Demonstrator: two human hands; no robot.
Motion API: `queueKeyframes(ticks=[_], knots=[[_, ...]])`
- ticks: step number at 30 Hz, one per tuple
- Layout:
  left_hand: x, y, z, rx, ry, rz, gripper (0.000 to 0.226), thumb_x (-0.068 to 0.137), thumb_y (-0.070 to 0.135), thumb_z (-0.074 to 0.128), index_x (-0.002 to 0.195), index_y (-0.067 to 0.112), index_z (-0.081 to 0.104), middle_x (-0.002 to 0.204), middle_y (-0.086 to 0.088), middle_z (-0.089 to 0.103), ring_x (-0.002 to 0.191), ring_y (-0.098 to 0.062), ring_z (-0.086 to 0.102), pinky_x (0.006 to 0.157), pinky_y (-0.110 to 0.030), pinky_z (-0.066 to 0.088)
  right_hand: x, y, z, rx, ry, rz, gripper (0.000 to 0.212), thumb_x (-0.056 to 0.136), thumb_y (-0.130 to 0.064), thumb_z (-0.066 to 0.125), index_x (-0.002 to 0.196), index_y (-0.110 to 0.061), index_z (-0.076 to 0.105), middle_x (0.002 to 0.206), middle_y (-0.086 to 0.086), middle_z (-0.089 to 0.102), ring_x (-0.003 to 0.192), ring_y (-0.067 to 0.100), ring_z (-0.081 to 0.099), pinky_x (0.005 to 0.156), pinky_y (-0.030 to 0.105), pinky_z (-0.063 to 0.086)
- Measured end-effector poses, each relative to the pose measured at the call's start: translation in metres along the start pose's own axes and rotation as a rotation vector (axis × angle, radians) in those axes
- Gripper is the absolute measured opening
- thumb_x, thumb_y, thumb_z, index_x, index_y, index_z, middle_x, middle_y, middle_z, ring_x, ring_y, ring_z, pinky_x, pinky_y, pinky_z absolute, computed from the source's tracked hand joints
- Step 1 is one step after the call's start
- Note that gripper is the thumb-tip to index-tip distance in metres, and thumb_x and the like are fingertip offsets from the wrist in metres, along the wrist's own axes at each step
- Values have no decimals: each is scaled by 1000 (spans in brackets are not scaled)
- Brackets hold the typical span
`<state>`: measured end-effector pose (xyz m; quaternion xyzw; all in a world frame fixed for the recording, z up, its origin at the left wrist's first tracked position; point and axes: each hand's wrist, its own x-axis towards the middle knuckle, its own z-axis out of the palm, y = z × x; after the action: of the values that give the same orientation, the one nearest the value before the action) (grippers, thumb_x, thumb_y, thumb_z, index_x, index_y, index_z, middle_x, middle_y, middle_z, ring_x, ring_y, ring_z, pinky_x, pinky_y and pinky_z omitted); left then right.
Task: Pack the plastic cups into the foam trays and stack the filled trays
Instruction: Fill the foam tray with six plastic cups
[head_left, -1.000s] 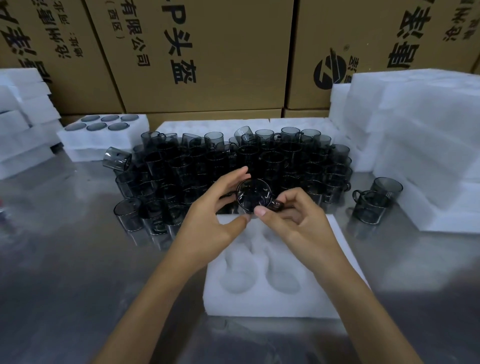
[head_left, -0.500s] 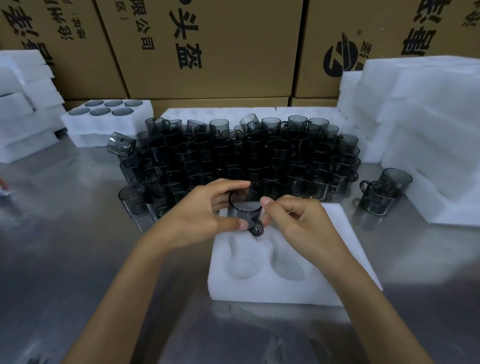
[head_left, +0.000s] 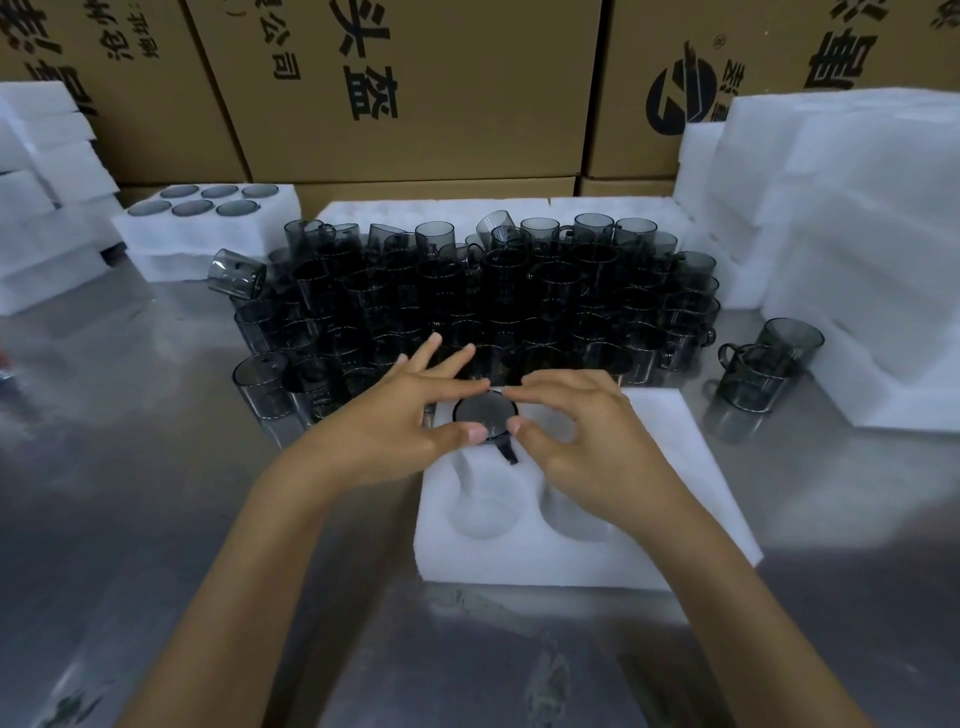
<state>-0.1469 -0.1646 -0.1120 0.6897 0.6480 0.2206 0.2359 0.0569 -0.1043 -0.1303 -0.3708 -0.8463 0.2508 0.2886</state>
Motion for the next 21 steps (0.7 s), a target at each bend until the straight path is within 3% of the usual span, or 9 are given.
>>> queueKeyframes(ticks=[2, 4, 8, 10, 12, 16, 18, 21], knots=[[2, -3, 2, 8, -3, -8, 53, 93, 36, 63, 144, 35, 46, 160, 24, 10, 146, 6, -17, 121, -30, -13, 0, 1, 3, -125, -3, -6, 34, 95, -33, 63, 129, -35, 65, 139, -14, 53, 134, 7, 27, 114, 25, 16], [3, -5, 4, 12, 8, 9, 53, 93, 38, 63, 143, 35, 46, 161, 24, 8, 146, 6, -17, 120, -29, -13, 1, 3, 4, -191, 7, -2, 34, 95, -38, 61, 129, -39, 64, 143, -16, 50, 136, 5, 22, 105, 22, 8], [4, -7, 3, -34, 40, 38, 51, 90, 37, 67, 139, 37, 51, 159, 23, 19, 147, 9, -6, 121, -28, -8, 2, 5, 4, -173, -6, 14, 32, 94, -42, 60, 126, -45, 62, 137, -22, 52, 130, -1, 25, 95, 17, 7], [5, -10, 1, -78, 176, 27, 45, 91, 34, 67, 135, 34, 56, 157, 19, 30, 148, 6, 7, 123, -29, -2, 1, 6, 5, -169, 3, 9, 30, 93, -42, 60, 123, -45, 63, 133, -24, 54, 127, -2, 29, 94, 16, 8], [7, -15, -2, -104, 422, -20, 41, 95, 26, 63, 135, 31, 57, 153, 14, 40, 146, 0, 22, 123, -30, 10, 2, 7, 5, -155, 13, 7, 29, 93, -42, 60, 121, -46, 63, 130, -26, 54, 126, -2, 31, 96, 17, 8], [19, -32, -11, -65, 754, -146, 48, 96, 13, 60, 142, 23, 51, 146, 1, 44, 130, -15, 45, 109, -28, 35, 2, 7, 4, -162, 21, -6, 28, 93, -43, 58, 120, -47, 62, 128, -28, 54, 122, -5, 29, 92, 15, 7], [32, -39, -21, -91, 792, -249, 52, 95, 13, 60, 145, 22, 46, 138, -6, 40, 107, -16, 53, 93, -24, 42, 3, 8, 4, -163, 20, -9, 28, 93, -43, 57, 120, -47, 62, 129, -28, 54, 122, -5, 29, 93, 15, 7], [52, -46, -32, -37, 698, -418, 50, 94, 17, 63, 141, 21, 46, 138, -13, 32, 114, -29, 52, 94, -30, 45, 2, 9, 4, -150, 16, -8, 28, 93, -44, 57, 120, -47, 62, 129, -27, 54, 122, -6, 28, 93, 15, 6]])
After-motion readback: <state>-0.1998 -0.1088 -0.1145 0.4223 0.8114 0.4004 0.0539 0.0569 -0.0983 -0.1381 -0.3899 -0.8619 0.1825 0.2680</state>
